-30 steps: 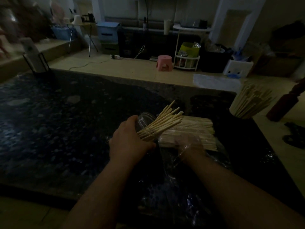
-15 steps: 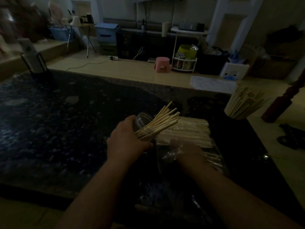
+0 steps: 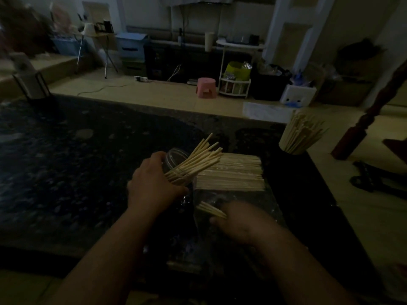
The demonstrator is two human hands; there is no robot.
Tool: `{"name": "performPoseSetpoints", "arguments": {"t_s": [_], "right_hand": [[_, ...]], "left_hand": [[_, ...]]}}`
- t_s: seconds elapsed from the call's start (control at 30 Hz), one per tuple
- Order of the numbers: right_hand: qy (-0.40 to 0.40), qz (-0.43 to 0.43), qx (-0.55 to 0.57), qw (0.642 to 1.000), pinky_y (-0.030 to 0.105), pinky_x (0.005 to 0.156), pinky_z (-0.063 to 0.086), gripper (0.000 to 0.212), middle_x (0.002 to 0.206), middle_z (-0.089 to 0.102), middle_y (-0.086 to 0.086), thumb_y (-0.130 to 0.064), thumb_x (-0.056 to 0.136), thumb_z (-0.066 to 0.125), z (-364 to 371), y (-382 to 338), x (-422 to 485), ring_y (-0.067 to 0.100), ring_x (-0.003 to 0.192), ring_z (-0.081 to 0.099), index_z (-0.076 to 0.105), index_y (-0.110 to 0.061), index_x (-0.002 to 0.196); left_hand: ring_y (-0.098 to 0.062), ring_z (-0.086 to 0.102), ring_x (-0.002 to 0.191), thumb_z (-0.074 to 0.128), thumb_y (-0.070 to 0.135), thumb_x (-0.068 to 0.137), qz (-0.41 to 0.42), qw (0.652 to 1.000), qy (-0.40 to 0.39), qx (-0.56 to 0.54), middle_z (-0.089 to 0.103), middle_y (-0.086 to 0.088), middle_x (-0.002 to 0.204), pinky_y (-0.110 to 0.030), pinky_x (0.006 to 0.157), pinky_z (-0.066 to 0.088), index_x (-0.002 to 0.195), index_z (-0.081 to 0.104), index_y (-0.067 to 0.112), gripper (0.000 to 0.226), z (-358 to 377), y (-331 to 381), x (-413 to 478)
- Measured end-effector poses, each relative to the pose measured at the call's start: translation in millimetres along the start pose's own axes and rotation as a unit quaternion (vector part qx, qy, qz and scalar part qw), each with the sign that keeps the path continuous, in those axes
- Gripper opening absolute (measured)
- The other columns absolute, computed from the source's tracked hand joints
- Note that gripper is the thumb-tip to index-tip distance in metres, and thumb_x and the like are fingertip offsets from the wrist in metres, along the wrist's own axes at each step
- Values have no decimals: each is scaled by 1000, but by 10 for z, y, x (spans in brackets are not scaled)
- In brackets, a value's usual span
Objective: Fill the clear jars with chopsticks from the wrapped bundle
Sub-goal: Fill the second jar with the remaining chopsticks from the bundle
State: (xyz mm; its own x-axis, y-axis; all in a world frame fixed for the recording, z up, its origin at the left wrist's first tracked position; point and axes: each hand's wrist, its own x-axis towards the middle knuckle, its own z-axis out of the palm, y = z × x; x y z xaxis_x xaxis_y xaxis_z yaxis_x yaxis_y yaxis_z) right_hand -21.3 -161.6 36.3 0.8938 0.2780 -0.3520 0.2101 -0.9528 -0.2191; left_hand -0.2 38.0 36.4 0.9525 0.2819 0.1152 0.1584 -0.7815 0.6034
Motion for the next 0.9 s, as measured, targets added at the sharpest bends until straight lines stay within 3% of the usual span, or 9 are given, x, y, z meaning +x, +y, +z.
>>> {"name": "performPoseSetpoints", "arguments": {"t_s": [0.2,0.3,0.4,0.5,0.57,0.7,0.77,0.9], "right_hand": [[114,-6,-14,993,32,74,45,33,102,65,4,-51,92,43,-245,-25,-249,26,94,61,61,-25,99],[214,-14,-26,976,32,69,42,26,91,63,2,-48,89,41,-308,-51,-346,25,85,59,52,-26,83],[314,-44,-47,947,32,61,36,28,80,62,1,-47,88,44,-326,-69,-362,26,77,59,44,-24,72],[449,-116,-58,884,31,56,28,27,66,56,4,-43,80,50,-302,21,-278,29,64,52,50,-20,66],[482,-150,-33,862,32,60,27,27,75,51,7,-39,79,49,-267,96,-216,27,68,47,52,-14,70],[525,-117,119,835,28,54,37,26,89,41,-2,-38,92,41,-240,152,-176,18,68,47,55,-16,87],[561,-109,153,806,18,63,35,30,93,38,-7,-36,96,41,-231,154,-148,7,73,43,61,-13,93],[604,-130,209,758,1,79,33,29,97,46,-1,-22,94,52,-235,131,-98,-2,83,42,69,1,98]], "left_hand": [[-28,46,126,88,51,49,-10,1000,-2,18,45,-3,141,-54,100,41,147,26,34,117,-7,-6,-31],[-28,45,125,86,54,51,-13,999,-6,32,45,-3,139,-53,100,42,145,30,33,111,9,-14,-38],[-25,47,121,84,55,52,1,999,-12,33,47,-1,135,-51,98,43,139,37,35,100,26,-22,-56],[-25,46,123,84,53,54,6,998,-28,52,45,-1,136,-49,100,42,140,36,34,100,33,-21,-72],[-25,46,123,85,54,54,6,998,-32,60,45,0,136,-49,99,42,140,36,35,101,38,-34,-81],[-24,48,121,84,56,51,13,997,-39,65,47,1,133,-50,98,43,138,37,38,100,52,-63,-59],[-23,47,121,84,56,50,11,997,-42,67,46,2,133,-51,99,43,138,37,39,101,64,-47,-36],[-23,47,121,81,57,53,17,997,-44,62,45,4,133,-49,99,41,139,35,39,99,133,-30,-24]]}}
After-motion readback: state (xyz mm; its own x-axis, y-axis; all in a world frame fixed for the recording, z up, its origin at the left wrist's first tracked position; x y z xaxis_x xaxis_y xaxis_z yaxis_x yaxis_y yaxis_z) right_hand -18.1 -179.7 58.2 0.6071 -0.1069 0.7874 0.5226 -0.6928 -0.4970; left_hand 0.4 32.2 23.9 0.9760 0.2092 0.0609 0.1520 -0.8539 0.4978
